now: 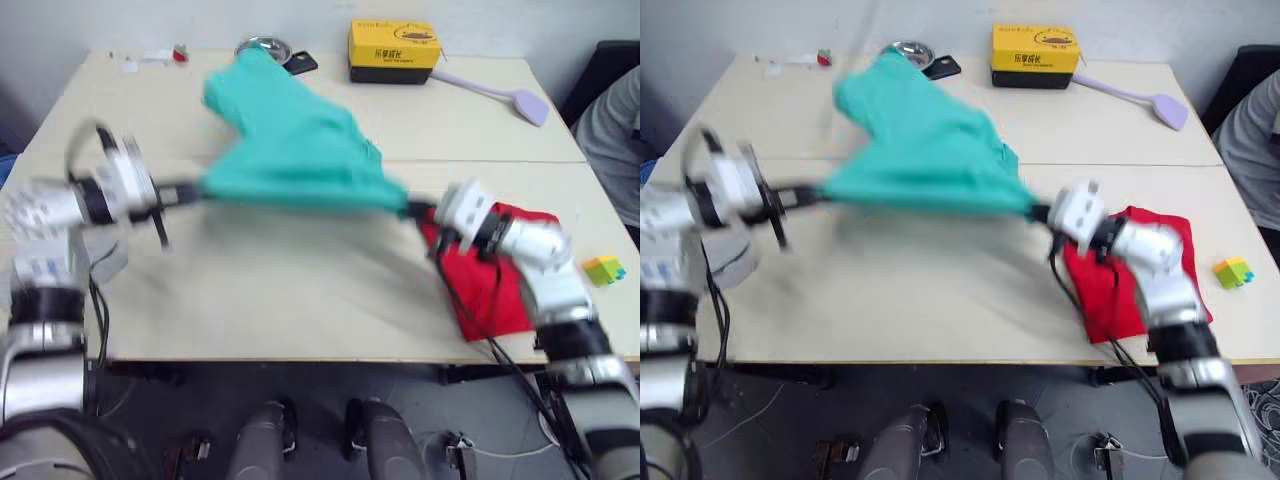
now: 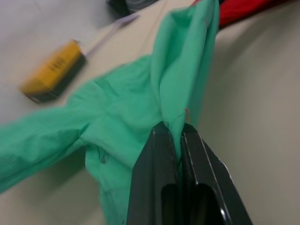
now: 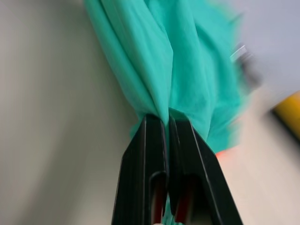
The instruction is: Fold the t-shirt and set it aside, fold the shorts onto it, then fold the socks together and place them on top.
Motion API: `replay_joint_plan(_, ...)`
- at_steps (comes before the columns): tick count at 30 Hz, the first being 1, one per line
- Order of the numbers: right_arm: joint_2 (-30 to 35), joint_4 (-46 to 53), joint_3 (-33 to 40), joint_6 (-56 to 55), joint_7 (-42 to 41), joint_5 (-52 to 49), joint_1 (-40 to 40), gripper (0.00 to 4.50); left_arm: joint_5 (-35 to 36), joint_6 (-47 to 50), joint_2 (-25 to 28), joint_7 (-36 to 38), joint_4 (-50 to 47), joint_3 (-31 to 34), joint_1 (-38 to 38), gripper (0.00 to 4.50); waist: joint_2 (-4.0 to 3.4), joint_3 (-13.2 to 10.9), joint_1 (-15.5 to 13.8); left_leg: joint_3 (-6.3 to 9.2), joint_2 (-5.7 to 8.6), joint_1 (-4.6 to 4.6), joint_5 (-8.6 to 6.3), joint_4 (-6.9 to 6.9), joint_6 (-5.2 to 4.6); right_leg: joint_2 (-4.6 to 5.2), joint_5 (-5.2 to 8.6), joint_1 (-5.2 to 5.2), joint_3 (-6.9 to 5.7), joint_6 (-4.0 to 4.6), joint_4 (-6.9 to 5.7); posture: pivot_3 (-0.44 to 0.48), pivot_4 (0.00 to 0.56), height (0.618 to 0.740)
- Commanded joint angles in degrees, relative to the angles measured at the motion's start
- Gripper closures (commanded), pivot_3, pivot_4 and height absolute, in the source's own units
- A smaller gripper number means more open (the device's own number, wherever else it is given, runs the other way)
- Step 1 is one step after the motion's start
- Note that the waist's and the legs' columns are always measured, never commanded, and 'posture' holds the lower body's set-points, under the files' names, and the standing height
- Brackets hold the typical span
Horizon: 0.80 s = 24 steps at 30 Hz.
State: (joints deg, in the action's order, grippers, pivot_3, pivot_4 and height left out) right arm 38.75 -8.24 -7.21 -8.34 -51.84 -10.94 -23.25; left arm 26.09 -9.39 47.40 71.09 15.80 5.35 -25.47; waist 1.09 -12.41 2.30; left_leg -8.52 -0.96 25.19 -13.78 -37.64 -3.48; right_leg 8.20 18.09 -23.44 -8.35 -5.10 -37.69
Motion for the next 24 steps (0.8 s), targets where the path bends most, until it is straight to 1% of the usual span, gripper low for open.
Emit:
replay_joint_plan(1, 4.58, 3.47, 3.43, 0.55, -1.31, 0.74, 3.68, 4.50, 4.81, 11.82, 5.07, -1.80, -15.56, 4.57, 9.81, 4.43, 0.00, 0.00, -0.03, -0.01, 0.04, -0.14, -0.02, 0.02, 0.00, 0.11, 0.00, 0.10, -0.01, 0.00, 0.15, 0.000, 0.150, 0.740)
replay_joint_plan(2, 5.02, 4.34, 4.23, 2.00, -2.03, -0.61, 5.09, 4.50, 4.90, 13.31, 4.71, -3.01, -18.82, 4.65, 12.92, 4.43, -0.01, 0.00, -0.18, 0.00, 0.05, -0.30, -0.05, 0.11, -0.02, 0.17, -0.08, 0.19, -0.01, 0.08, 0.18, 0.000, 0.150, 0.740)
replay_joint_plan(3, 5.85, 5.15, 4.63, 3.68, -2.70, -1.31, 6.18, 4.50, 5.43, 15.13, 4.48, -3.90, -21.38, 4.85, 15.62, 4.43, -0.01, 0.00, -0.34, 0.00, 0.05, -0.56, -0.14, 0.27, 0.20, 0.19, -0.19, 0.39, -0.02, 0.17, 0.27, 0.000, 0.150, 0.740)
replay_joint_plan(5, 6.88, 6.26, 5.26, 5.52, -3.55, -2.11, 7.38, 4.50, 5.30, 16.55, 3.76, -5.39, -24.22, 5.39, 18.31, 4.43, -0.07, 0.04, -0.67, 0.03, 0.05, -1.22, -0.26, 0.60, 0.11, 0.23, -0.23, 0.99, -0.01, 0.18, 0.53, 0.000, 0.150, 0.740)
replay_joint_plan(6, 7.21, 6.67, 5.45, 5.87, -3.71, -2.17, 7.65, 4.50, 4.98, 16.59, 3.53, -5.83, -24.93, 5.69, 18.83, 4.43, -0.06, 0.04, -0.84, 0.08, 0.02, -1.34, -0.30, 0.67, 0.14, 0.23, -0.22, 1.08, -0.01, 0.20, 0.57, 0.000, 0.150, 0.740)
replay_joint_plan(9, 7.58, 7.28, 6.57, 6.62, -4.23, -3.55, 7.50, 4.50, 6.15, 19.47, 2.79, -6.90, -26.38, 5.82, 18.94, 4.43, -0.10, 0.06, -0.90, 0.12, 0.02, -1.25, -0.23, 0.74, 0.28, 0.23, -0.18, 0.95, -0.04, 0.29, 0.56, 0.000, 0.150, 0.740)
replay_joint_plan(10, 7.62, 7.45, 6.70, 6.83, -4.41, -3.66, 7.54, 4.50, 6.48, 20.13, 2.67, -6.95, -26.61, 5.82, 18.86, 4.43, -0.11, 0.07, -0.87, 0.11, 0.02, -1.19, -0.15, 0.74, 0.47, 0.23, -0.18, 0.89, -0.05, 0.29, 0.58, 0.000, 0.150, 0.740)
replay_joint_plan(12, 6.84, 8.05, 6.96, 8.33, -4.80, -4.90, 7.22, 4.50, 6.71, 22.15, 2.12, -8.49, -25.11, 5.92, 17.17, 4.43, -0.11, 0.07, -0.87, 0.09, 0.02, -1.10, -0.16, 0.73, 0.55, 0.23, -0.17, 0.87, -0.16, 0.28, 0.64, 0.000, 0.150, 0.740)
replay_joint_plan(13, 6.49, 8.43, 6.97, 9.36, -5.09, -5.62, 7.03, 4.50, 6.41, 22.33, 1.73, -9.20, -23.90, 6.13, 16.22, 4.24, -0.11, 0.07, -0.87, 0.08, 0.01, -1.07, -0.16, 0.72, 0.51, 0.23, -0.17, 0.88, -0.22, 0.27, 0.68, 0.000, 0.150, 0.740)
replay_joint_plan(15, 5.94, 8.87, 6.93, 9.73, -5.24, -6.04, 6.63, 4.03, 6.33, 23.34, 1.60, -9.50, -21.69, 6.69, 14.82, 3.82, -0.11, 0.07, -0.88, 0.08, 0.01, -1.03, -0.03, 0.68, 0.25, 0.22, -0.17, 0.89, -0.29, 0.27, 0.70, 0.000, 0.150, 0.740)
replay_joint_plan(17, 6.08, 9.30, 6.88, 9.35, -5.90, -5.79, 6.71, 3.47, 5.79, 22.42, 1.99, -8.66, -18.74, 7.95, 13.51, 3.21, -0.11, 0.07, -0.78, 0.06, 0.02, -1.02, -0.04, 0.66, 0.23, 0.23, -0.16, 0.89, -0.32, 0.26, 0.69, 0.000, 0.150, 0.740)
replay_joint_plan(21, 7.04, 7.90, 9.98, 6.91, -7.05, -6.07, 7.67, 2.06, 3.77, 17.83, 3.66, -7.70, -10.53, 12.12, 10.35, 1.91, -0.11, 0.07, -0.77, 0.06, 0.00, -1.03, -0.06, 0.66, 0.24, 0.22, -0.16, 0.89, -0.36, 0.26, 0.69, 0.000, 0.150, 0.740)
replay_joint_plan(23, 7.25, 7.46, 11.61, 4.70, -8.21, -6.58, 8.61, 1.33, 3.53, 15.49, 4.50, -6.36, -8.51, 14.18, 10.93, 1.24, -0.11, 0.07, -0.79, 0.06, 0.00, -1.02, -0.07, 0.67, 0.24, 0.23, -0.16, 0.89, -0.36, 0.26, 0.72, 0.000, 0.150, 0.740)
replay_joint_plan(24, 7.19, 7.73, 12.34, 3.64, -9.30, -7.40, 9.25, 0.93, 4.09, 14.78, 4.89, -4.83, -9.15, 15.11, 12.10, 0.87, -0.11, 0.07, -0.78, 0.06, 0.01, -1.02, -0.09, 0.68, 0.22, 0.24, -0.16, 0.89, -0.36, 0.26, 0.75, 0.000, 0.150, 0.740)
